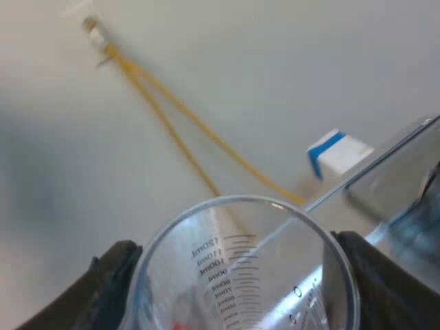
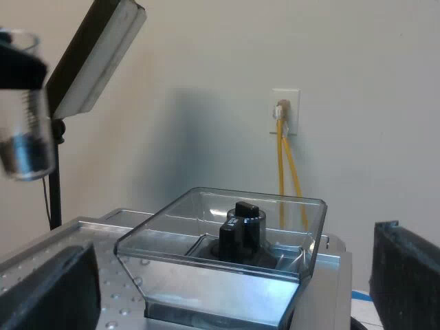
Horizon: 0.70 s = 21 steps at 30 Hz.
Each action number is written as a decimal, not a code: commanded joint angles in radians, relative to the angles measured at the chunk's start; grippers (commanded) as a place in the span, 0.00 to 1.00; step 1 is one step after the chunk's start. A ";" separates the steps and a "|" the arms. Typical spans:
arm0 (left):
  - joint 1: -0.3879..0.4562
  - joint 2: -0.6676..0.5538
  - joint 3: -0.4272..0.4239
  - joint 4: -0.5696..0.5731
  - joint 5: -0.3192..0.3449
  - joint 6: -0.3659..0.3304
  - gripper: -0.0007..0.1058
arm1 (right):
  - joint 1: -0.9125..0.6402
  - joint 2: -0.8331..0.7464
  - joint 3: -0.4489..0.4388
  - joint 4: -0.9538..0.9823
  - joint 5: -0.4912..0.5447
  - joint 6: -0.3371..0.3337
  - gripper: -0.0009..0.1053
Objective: Pour the beans into the coffee machine
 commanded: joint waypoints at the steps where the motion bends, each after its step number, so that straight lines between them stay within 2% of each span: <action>1: -0.049 0.051 -0.062 -0.010 -0.053 0.042 0.02 | -0.002 -0.009 -0.010 -0.002 -0.003 -0.011 0.77; 2: -0.057 0.059 -0.074 -0.010 -0.064 0.052 0.02 | -0.002 -0.009 -0.010 -0.002 -0.003 -0.011 0.77; 4: -0.080 0.105 -0.117 -0.010 -0.128 0.101 0.02 | -0.002 -0.009 -0.010 -0.002 -0.003 -0.009 0.77; 6: -0.093 0.140 -0.151 -0.010 -0.146 0.118 0.02 | 0.000 -0.009 -0.010 -0.002 -0.003 -0.002 0.77; 12: -0.126 0.228 -0.238 -0.012 -0.150 0.147 0.02 | 0.000 -0.009 -0.010 -0.002 -0.003 0.013 0.77; 19: -0.137 0.268 -0.279 -0.029 -0.150 0.207 0.02 | 0.000 -0.009 -0.010 -0.002 -0.003 0.013 0.77; 20: -0.155 0.290 -0.288 -0.041 -0.212 0.363 0.02 | 0.000 -0.009 -0.010 -0.002 -0.003 0.013 0.77; 21: -0.155 0.290 -0.288 -0.041 -0.212 0.363 0.02 | 0.000 -0.009 -0.010 -0.002 -0.003 0.013 0.77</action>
